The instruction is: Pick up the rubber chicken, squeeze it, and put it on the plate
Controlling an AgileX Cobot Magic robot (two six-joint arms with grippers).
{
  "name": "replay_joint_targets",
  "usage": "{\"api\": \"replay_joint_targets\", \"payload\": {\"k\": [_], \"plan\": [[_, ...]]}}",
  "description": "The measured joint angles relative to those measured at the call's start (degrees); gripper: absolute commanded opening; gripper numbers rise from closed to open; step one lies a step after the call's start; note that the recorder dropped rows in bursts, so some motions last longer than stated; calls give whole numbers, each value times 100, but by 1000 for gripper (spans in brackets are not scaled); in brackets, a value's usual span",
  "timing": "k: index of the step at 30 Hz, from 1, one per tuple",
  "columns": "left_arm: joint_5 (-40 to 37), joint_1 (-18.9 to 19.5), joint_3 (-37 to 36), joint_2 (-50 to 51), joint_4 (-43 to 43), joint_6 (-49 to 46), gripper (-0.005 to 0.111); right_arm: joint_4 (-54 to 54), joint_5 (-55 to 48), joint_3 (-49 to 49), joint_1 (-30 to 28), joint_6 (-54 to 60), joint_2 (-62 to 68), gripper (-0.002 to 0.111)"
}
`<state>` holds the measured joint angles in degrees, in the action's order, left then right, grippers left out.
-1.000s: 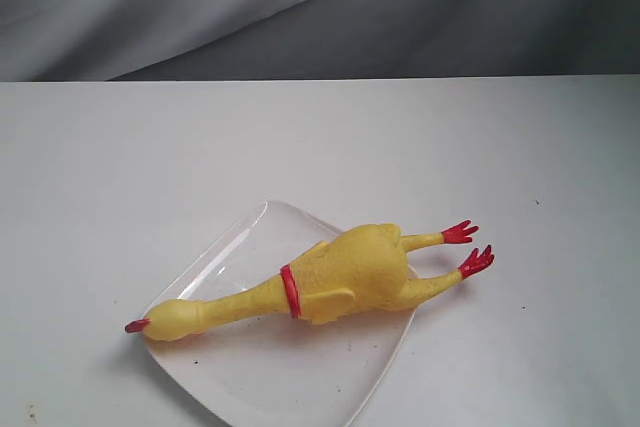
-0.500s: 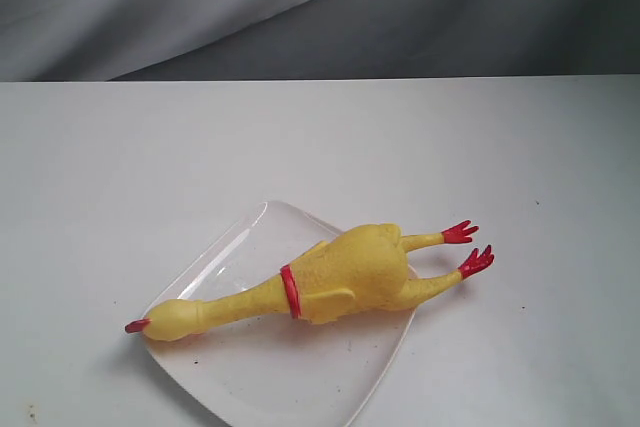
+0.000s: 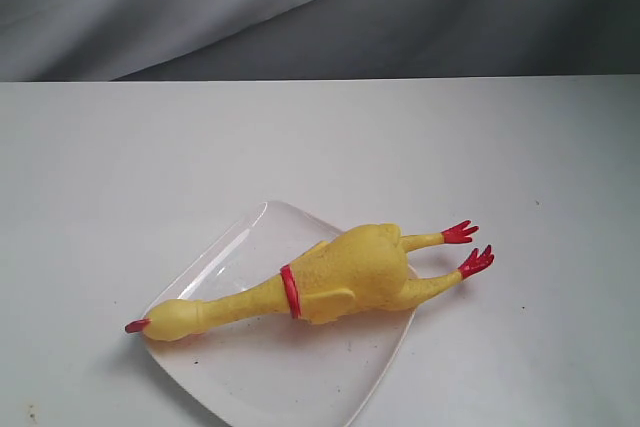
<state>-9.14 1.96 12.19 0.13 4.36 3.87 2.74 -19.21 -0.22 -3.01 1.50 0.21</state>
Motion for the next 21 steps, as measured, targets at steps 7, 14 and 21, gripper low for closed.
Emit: {"api": "replay_joint_targets", "payload": {"k": [7, 14, 21], "plan": [[-93, 0, -834, 0, -19, 22, 1, 0, 0, 0, 0, 0, 0, 0], [-483, 0, -1197, 0, -29, 22, 1, 0, 0, 0, 0, 0, 0, 0], [-696, 0, -1197, 0, -45, 22, 1, 0, 0, 0, 0, 0, 0, 0]]}}
